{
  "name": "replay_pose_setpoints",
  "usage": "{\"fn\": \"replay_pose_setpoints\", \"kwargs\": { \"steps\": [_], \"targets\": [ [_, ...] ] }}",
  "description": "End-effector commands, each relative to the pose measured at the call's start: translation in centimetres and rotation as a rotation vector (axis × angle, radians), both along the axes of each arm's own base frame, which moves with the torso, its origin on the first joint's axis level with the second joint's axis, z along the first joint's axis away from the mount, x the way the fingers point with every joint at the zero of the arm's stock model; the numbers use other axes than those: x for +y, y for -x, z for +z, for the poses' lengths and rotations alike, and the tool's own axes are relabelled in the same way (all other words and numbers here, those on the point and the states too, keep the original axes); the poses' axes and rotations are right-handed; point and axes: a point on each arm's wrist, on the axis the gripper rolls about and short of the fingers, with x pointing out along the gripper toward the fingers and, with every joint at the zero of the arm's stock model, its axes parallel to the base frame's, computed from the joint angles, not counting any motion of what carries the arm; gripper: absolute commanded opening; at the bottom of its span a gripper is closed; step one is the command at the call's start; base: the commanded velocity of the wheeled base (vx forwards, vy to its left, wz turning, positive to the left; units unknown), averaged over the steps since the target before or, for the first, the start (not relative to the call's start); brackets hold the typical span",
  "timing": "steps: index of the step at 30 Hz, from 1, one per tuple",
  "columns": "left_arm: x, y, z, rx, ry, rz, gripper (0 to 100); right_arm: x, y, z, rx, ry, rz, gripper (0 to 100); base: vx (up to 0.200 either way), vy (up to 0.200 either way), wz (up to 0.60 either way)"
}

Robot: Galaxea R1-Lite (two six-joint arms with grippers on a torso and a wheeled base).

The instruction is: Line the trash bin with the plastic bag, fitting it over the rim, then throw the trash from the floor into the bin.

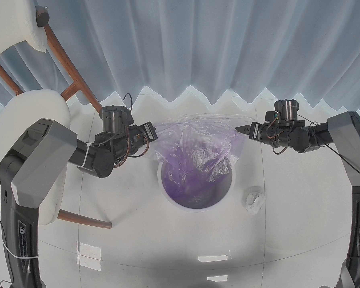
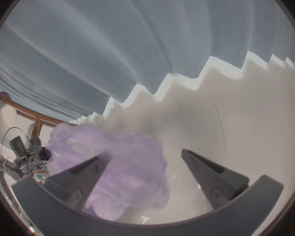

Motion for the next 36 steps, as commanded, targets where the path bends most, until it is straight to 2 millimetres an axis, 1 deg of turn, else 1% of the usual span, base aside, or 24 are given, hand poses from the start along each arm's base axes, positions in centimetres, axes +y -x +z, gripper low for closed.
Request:
{"fn": "replay_pose_setpoints", "kwargs": {
  "steps": [1,2,3,5,9,12,14,17,18,21,23,26,27,31,33,34,36],
  "targets": [
    [-0.8,0.5,-0.2,0.005,-0.003,-0.017,0,-0.2,4.7,4.3,-0.002,-0.042,0.083,100,0.0,0.0,0.0],
    [-0.8,0.5,-0.2,0.004,-0.003,-0.017,0,0.0,5.1,4.5,0.001,-0.041,0.087,100,0.0,0.0,0.0],
    [-0.8,0.5,-0.2,0.004,-0.003,-0.017,0,0.0,5.1,4.5,0.001,-0.041,0.087,100,0.0,0.0,0.0],
    [-0.8,0.5,-0.2,0.004,-0.003,-0.014,0,0.0,6.1,4.9,0.046,-0.035,0.09,100,0.0,0.0,0.0],
    [-0.8,0.5,-0.1,0.0,-0.003,-0.013,0,0.6,6.8,4.9,0.127,-0.018,0.096,100,0.0,0.0,0.0],
    [-1.0,0.6,-0.1,0.0,-0.004,-0.015,0,1.5,6.5,4.6,0.141,-0.014,0.078,100,0.0,0.0,0.0],
    [-1.0,0.6,-0.1,0.0,-0.004,-0.015,0,2.4,5.8,4.0,0.146,-0.01,0.044,100,0.0,0.0,0.0],
    [-0.9,0.6,-0.1,0.0,-0.004,-0.013,0,3.2,5.3,4.0,0.135,-0.005,0.023,100,0.0,0.0,0.0],
    [-0.9,0.6,-0.1,0.0,-0.004,-0.013,0,3.4,5.4,3.9,0.134,-0.002,0.022,0,0.0,0.0,0.0],
    [-0.9,0.6,0.0,-0.002,-0.004,-0.013,0,3.4,5.6,4.1,0.139,-0.003,0.019,0,0.0,0.0,0.0],
    [-0.7,0.8,0.2,-0.002,-0.004,-0.01,0,3.2,6.6,5.0,0.14,-0.013,0.014,0,0.0,0.0,0.0],
    [-0.3,1.2,0.6,0.004,-0.004,-0.021,0,3.5,8.4,5.4,0.168,-0.027,0.021,0,0.0,0.0,0.0],
    [-0.2,1.3,0.6,0.009,-0.005,-0.022,0,3.5,8.9,5.2,0.182,-0.025,0.024,0,0.0,0.0,0.0],
    [-0.1,1.4,0.1,0.027,-0.012,-0.034,0,3.1,11.2,3.3,0.259,0.014,0.025,0,0.0,0.0,0.0],
    [-0.1,1.4,0.1,0.027,-0.012,-0.034,0,3.1,11.2,3.3,0.259,0.014,0.025,0,0.0,0.0,0.0],
    [-0.1,1.3,-0.2,0.035,-0.021,-0.035,0,2.8,12.5,3.0,0.277,0.019,0.027,0,0.0,0.0,0.0],
    [0.0,1.4,-0.4,0.049,-0.037,-0.036,0,2.4,13.8,2.3,0.305,0.027,0.028,0,0.0,0.0,0.0]
  ]
}}
